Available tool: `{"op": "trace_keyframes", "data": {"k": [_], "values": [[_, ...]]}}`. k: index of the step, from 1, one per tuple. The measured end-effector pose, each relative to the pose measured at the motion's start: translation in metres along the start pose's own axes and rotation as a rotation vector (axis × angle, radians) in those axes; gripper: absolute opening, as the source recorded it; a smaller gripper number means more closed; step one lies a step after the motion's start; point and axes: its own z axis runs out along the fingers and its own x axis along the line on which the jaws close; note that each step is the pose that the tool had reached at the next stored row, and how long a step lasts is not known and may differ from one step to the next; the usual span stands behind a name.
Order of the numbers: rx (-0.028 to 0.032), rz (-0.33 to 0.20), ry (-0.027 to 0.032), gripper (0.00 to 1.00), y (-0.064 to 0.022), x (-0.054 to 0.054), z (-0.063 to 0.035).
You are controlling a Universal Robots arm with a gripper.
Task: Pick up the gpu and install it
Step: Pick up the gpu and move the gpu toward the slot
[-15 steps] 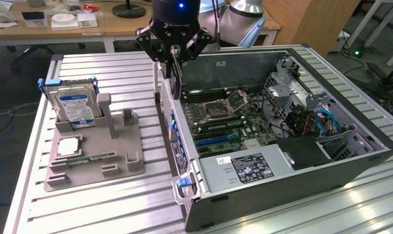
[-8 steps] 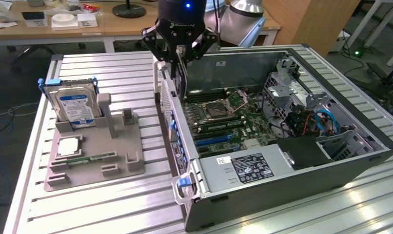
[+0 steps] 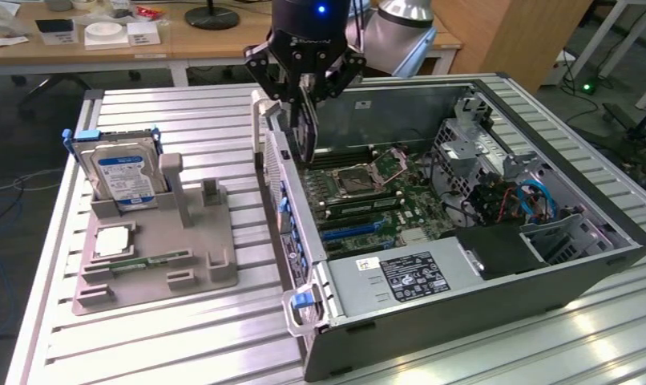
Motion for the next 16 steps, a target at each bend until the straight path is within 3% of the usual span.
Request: {"op": "trace_keyframes", "data": {"k": [16], "values": [[0.0,0.0,0.0,0.27,0.0012,-0.024,0.0001]]}}
